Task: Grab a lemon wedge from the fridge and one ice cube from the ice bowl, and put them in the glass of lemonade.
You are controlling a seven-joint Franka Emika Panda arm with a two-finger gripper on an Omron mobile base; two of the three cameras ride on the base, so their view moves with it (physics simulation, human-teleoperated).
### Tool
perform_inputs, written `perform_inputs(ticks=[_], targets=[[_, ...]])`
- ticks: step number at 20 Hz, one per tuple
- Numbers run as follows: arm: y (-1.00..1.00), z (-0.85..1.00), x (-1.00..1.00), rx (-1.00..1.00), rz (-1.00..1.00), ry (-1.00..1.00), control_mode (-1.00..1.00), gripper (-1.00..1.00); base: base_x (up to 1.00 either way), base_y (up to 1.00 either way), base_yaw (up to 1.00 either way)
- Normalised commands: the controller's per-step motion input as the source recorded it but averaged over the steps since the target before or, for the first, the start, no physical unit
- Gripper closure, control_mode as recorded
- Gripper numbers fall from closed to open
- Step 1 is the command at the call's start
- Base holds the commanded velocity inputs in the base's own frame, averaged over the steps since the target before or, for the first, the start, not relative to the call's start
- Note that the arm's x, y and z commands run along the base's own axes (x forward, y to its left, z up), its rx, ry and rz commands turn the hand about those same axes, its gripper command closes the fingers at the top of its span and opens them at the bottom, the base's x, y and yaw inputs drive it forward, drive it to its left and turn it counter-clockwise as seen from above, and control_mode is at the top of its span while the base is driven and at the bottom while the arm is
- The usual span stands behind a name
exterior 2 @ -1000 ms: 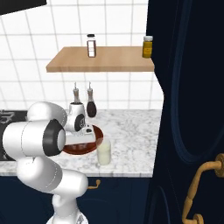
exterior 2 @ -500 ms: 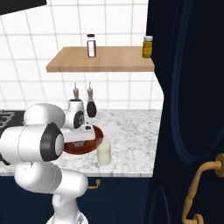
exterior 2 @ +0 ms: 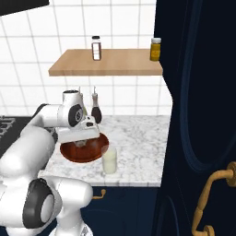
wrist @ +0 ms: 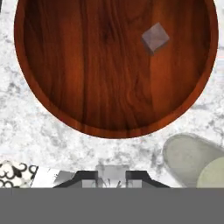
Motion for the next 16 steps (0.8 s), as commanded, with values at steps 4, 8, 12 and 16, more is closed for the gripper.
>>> perform_inputs(ticks=[4, 8, 12, 16], targets=[[-0.82, 0.71, -0.4, 0.0, -0.09, 0.0, -1.0, 1.0, 0.0, 0.0, 0.0], [-0.58, 0.91, -0.1, 0.0, -0.11, -0.03, -1.0, 1.0, 0.0, 0.0, 0.0], [-0.58, 0.04, 0.0, 0.04, -0.17, 0.0, -1.0, 1.0, 0.0, 0.0, 0.0], [-0.17, 0.0, 0.37, 0.0, -0.07, -0.02, -1.0, 1.0, 0.0, 0.0, 0.0]])
